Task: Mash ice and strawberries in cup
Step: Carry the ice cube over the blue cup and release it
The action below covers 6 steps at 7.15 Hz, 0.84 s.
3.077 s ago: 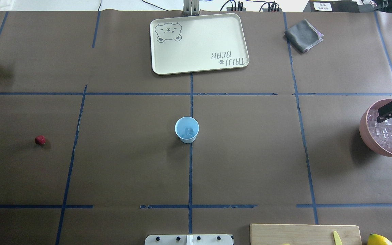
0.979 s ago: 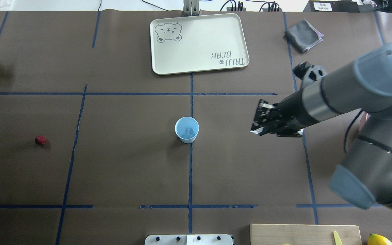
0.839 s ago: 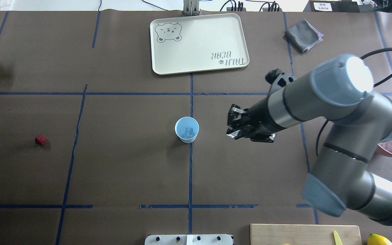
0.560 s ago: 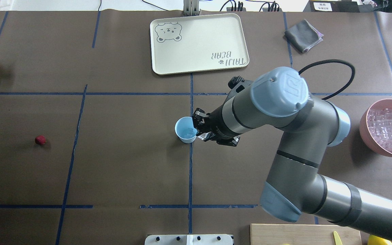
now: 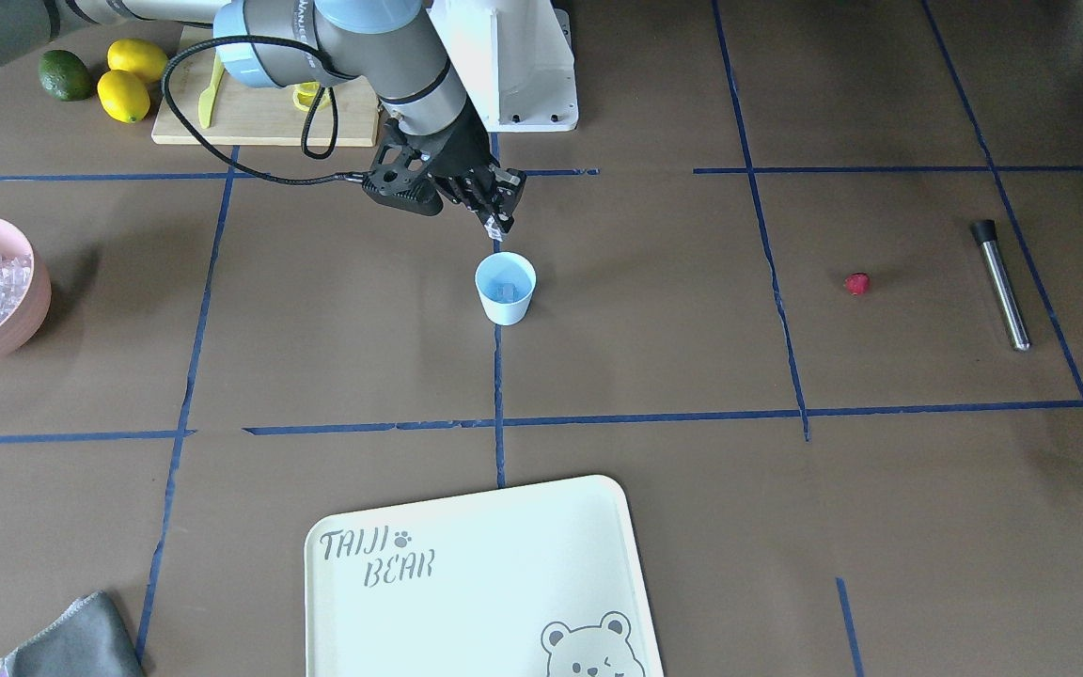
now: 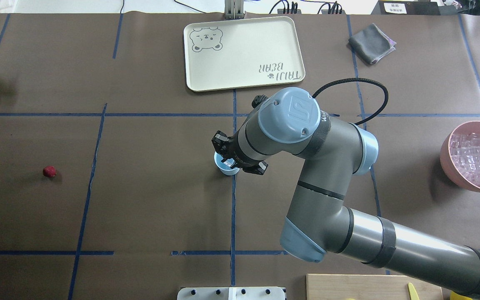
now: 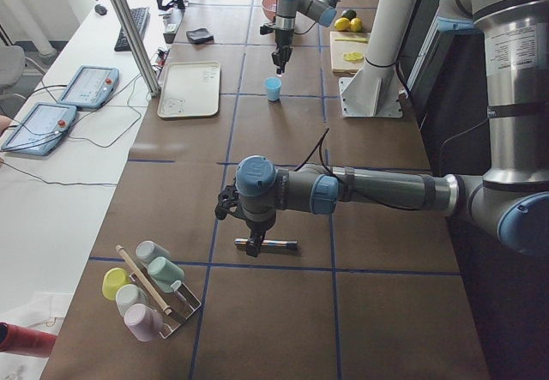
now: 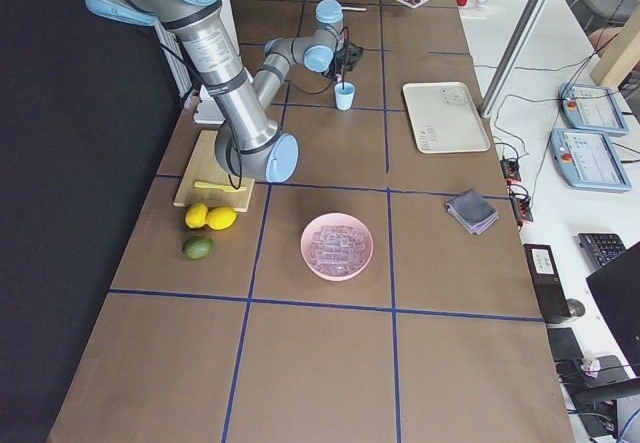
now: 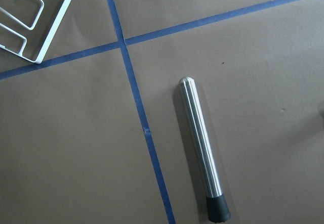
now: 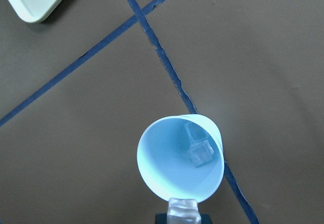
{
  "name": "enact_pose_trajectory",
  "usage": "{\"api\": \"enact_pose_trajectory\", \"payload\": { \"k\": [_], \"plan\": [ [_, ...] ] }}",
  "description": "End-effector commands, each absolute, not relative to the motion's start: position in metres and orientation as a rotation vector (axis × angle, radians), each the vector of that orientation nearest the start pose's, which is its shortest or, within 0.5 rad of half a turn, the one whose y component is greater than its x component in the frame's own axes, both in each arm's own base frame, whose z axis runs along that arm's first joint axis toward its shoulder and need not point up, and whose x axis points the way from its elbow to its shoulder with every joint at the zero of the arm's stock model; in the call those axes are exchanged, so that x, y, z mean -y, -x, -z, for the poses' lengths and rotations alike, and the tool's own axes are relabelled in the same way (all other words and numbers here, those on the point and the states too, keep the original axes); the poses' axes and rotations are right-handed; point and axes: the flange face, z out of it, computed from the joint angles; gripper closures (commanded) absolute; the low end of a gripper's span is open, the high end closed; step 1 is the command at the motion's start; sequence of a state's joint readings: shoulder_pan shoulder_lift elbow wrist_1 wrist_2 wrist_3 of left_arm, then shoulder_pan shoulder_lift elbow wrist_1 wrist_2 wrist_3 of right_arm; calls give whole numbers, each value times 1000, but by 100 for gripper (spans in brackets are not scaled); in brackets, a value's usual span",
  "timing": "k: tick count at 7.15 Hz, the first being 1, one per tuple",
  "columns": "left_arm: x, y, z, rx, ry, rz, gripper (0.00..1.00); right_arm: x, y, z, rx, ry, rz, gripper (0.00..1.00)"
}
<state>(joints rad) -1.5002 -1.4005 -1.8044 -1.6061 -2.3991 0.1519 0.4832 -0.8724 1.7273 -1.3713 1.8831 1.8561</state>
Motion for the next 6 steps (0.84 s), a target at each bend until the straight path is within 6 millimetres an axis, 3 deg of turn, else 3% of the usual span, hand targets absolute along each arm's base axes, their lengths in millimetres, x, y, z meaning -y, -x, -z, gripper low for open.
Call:
{"api": "enact_pose_trajectory", "payload": {
  "k": [1, 2, 3, 4, 5, 6],
  "plan": [
    [428, 30, -612, -825, -129, -251, 0, 409, 553, -154, 1059, 150, -549, 99],
    [428, 30, -613, -825, -128, -251, 0, 409, 554, -156, 1055, 150, -550, 96],
    [428, 30, -613, -825, -128, -251, 0, 410, 555, -157, 1052, 149, -551, 80],
    [428, 30, -613, -825, -128, -251, 0, 410, 555, -157, 1052, 149, -551, 61],
    [428, 30, -613, -825, -128, -251, 0, 411, 555, -158, 1051, 149, -553, 35],
    [428, 30, -613, -825, -128, -251, 0, 410, 556, -157, 1050, 150, -552, 22]
  ]
}}
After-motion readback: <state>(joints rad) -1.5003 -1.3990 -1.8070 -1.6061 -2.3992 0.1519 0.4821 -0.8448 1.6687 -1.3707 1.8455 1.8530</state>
